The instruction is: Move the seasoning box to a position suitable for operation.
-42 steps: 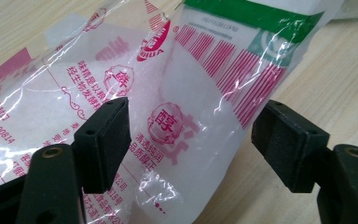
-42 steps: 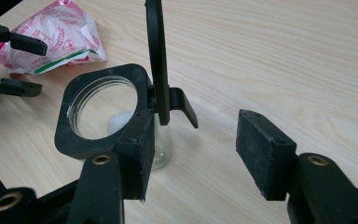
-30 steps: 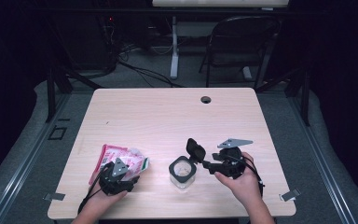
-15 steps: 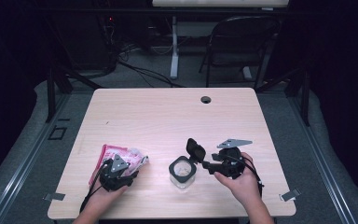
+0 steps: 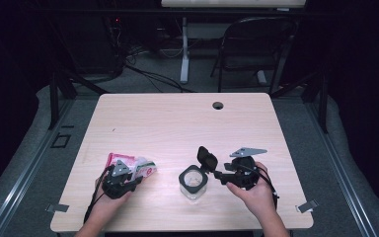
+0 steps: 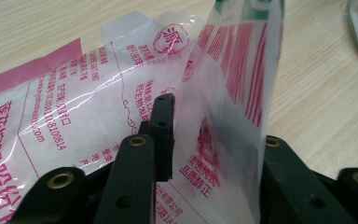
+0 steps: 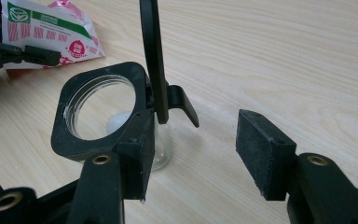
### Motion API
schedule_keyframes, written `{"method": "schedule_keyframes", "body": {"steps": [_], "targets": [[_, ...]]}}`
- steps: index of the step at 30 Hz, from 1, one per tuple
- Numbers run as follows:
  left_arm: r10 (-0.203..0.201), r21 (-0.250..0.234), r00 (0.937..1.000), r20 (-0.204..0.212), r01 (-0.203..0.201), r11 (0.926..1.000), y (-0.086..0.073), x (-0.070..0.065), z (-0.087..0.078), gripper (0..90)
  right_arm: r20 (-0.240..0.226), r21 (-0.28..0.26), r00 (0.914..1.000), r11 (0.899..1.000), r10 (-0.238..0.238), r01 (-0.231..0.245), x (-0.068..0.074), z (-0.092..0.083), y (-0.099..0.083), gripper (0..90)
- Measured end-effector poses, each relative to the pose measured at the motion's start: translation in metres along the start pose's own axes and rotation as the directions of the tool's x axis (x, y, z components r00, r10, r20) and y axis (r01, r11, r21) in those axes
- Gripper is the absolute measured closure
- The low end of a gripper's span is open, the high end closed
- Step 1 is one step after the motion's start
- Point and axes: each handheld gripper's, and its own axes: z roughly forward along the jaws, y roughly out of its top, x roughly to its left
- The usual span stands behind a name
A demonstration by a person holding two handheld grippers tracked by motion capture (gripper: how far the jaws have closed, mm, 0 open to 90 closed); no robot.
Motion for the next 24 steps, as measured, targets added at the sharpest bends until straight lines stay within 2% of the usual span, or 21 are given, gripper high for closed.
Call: {"method": "schedule_keyframes", "body": {"steps": [4, 7, 8, 9, 10, 11, 15, 20, 22, 24], "targets": [[-0.012, 0.017, 0.9998, -0.014, 0.012, 0.9998, 0.004, 0.000, 0.001, 79.0, -0.002, -0.001, 1.0000, 1.000, 0.005, -0.005, 0.000, -0.001, -0.002, 47.3], [-0.023, 0.023, 0.9997, -0.007, 0.023, 0.9995, 0.005, 0.001, 0.001, 81.4, 0.003, -0.001, 1.0000, 1.000, 0.006, -0.006, 0.000, -0.002, -0.003, 47.3], [-0.046, 0.027, 0.9989, -0.002, 0.046, 0.9986, 0.006, 0.002, 0.001, 83.2, 0.002, -0.005, 1.0000, 1.000, 0.006, -0.006, 0.001, -0.002, -0.005, 47.4], [-0.046, 0.027, 0.9989, -0.002, 0.046, 0.9986, 0.006, 0.002, 0.001, 84.1, 0.003, -0.003, 1.0000, 1.000, 0.005, -0.005, 0.001, -0.002, -0.005, 47.4], [-0.065, 0.025, 0.9979, -0.003, 0.065, 0.9976, 0.007, 0.003, 0.001, 84.1, 0.003, -0.003, 1.0000, 1.000, 0.005, -0.005, 0.001, -0.002, -0.005, 47.4], [-0.111, 0.030, 0.9938, 0.010, 0.111, 0.9934, 0.007, 0.005, 0.001, 85.3, 0.002, -0.004, 1.0000, 1.000, 0.002, -0.002, 0.002, -0.001, -0.006, 47.6], [-0.145, 0.031, 0.9891, 0.027, 0.144, 0.9891, 0.008, 0.007, 0.000, 85.7, 0.001, -0.009, 1.0000, 1.000, -0.003, 0.003, 0.005, 0.003, -0.006, 50.4], [-0.144, 0.028, 0.9890, 0.034, 0.143, 0.9894, 0.008, 0.008, 0.000, 85.4, 0.003, -0.017, 0.9999, 1.000, -0.014, 0.014, 0.011, 0.008, -0.004, 53.7], [-0.139, 0.026, 0.9894, 0.041, 0.138, 0.9901, 0.008, 0.008, 0.000, 84.9, 0.005, -0.026, 0.9999, 1.000, -0.016, 0.016, 0.013, 0.009, -0.003, 59.0], [-0.140, 0.025, 0.9890, 0.047, 0.139, 0.9899, 0.007, 0.009, 0.000, 84.6, 0.001, -0.026, 0.9999, 1.000, -0.013, 0.013, 0.013, 0.009, -0.003, 60.7]]}}
